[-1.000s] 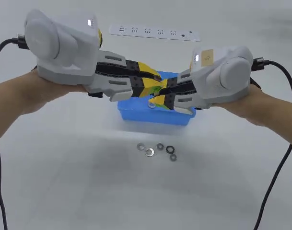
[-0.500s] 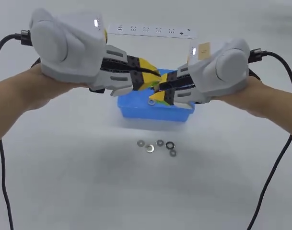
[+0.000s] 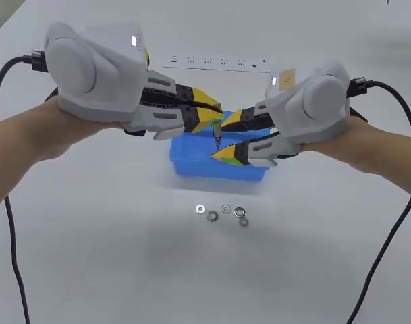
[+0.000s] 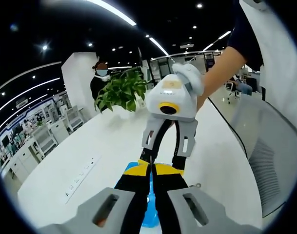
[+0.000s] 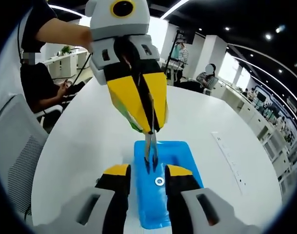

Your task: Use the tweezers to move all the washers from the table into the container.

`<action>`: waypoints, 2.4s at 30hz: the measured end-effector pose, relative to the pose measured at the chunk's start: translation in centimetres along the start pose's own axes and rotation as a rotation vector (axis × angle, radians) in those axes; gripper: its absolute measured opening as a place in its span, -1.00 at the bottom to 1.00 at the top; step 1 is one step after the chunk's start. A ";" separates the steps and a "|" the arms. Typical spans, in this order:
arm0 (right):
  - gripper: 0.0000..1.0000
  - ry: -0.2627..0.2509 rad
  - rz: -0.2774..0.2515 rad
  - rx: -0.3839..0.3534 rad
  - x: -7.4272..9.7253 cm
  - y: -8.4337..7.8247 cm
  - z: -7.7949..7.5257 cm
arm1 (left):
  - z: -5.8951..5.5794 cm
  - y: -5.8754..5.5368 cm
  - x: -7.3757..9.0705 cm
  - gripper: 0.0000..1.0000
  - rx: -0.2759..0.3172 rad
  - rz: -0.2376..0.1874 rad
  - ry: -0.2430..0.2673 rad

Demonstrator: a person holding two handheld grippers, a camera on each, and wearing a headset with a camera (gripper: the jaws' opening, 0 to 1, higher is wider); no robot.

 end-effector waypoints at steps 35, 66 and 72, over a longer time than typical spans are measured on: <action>0.48 -0.128 -0.047 -0.289 7.1 -3.3 9.4 | -8.7 -4.1 2.0 -0.89 0.042 0.060 -0.015; 1.00 -0.065 -0.181 -0.507 6.3 -5.0 11.7 | -7.5 -6.1 -0.3 -0.89 0.063 0.054 -0.070; 1.00 -0.056 -0.184 -0.529 6.3 -5.2 11.9 | -7.6 -6.3 -0.7 -0.89 0.068 0.057 -0.092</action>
Point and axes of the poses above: the centre of the closed fingertips' face, and the gripper's own axes: x roughly backward along the fingers, z roughly to its left, y roughly out of its top, the point moved 9 cm from there along x, roughly backward along the fingers, and after that the axes turned 12 degrees about x, right-handed, at the moved point
